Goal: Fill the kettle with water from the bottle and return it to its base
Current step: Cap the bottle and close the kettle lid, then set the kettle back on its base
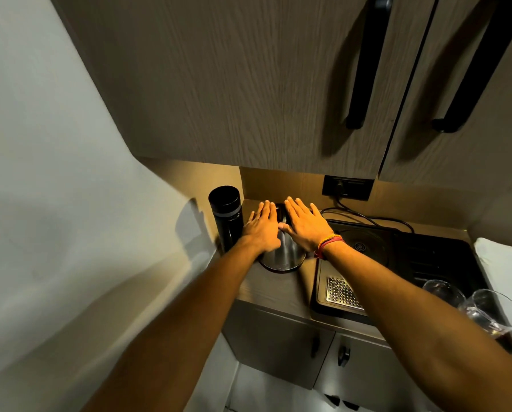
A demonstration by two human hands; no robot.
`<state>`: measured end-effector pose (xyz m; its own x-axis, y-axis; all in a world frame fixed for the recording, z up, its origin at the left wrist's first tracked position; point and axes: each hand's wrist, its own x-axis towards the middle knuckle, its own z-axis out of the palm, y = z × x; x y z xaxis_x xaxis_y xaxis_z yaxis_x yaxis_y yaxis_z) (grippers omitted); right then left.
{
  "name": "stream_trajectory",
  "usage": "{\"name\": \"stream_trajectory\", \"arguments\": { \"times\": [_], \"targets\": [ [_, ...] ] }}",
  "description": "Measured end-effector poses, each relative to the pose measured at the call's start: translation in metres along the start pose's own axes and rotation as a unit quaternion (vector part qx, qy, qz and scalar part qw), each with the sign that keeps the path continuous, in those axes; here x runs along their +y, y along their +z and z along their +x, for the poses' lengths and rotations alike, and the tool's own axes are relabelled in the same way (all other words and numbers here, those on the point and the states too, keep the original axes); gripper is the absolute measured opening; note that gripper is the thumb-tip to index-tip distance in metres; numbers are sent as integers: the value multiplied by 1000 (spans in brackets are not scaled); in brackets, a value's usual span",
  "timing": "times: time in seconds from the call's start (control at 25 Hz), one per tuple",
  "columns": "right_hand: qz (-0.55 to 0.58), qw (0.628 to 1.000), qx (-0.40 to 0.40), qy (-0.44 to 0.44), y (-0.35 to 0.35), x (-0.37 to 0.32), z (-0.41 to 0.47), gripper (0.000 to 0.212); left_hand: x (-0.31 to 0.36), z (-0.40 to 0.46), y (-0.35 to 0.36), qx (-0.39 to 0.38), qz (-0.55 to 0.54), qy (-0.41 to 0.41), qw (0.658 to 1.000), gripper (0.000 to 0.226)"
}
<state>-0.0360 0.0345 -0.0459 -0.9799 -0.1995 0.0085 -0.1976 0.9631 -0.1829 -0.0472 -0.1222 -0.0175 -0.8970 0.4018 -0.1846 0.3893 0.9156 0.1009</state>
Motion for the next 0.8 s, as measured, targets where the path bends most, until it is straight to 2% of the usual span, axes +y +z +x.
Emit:
{"name": "stream_trajectory", "arguments": {
  "times": [0.16, 0.36, 0.48, 0.56, 0.6, 0.68, 0.76, 0.8],
  "targets": [
    [2, 1000, 8, 1, 4, 3, 2, 76, -4, 5, 19, 32, -2, -1, 999, 106],
    [-17, 1000, 6, 3, 7, 2, 4, 77, -4, 8, 27, 23, 4, -5, 1000, 119],
    [-15, 1000, -12, -25, -4, 13, 1, 83, -5, 11, 24, 23, 2, -3, 1000, 125],
    [11, 999, -43, -13, -16, 25, -4, 82, -5, 15, 17, 21, -7, -5, 1000, 129],
    [16, 998, -55, 0, -20, 29, -7, 76, -5, 17, 14, 17, -14, -8, 1000, 131],
    [9, 999, -51, 14, -26, 32, -12, 53, -2, 20, 10, 12, -31, -17, 999, 134],
    [20, 999, -33, 27, -30, 28, -14, 28, 1, 21, 8, 20, -33, -28, 999, 131],
    [26, 999, -29, 34, -32, 24, -17, 23, 2, 22, 7, 31, -28, -33, 999, 126]
  ]
}}
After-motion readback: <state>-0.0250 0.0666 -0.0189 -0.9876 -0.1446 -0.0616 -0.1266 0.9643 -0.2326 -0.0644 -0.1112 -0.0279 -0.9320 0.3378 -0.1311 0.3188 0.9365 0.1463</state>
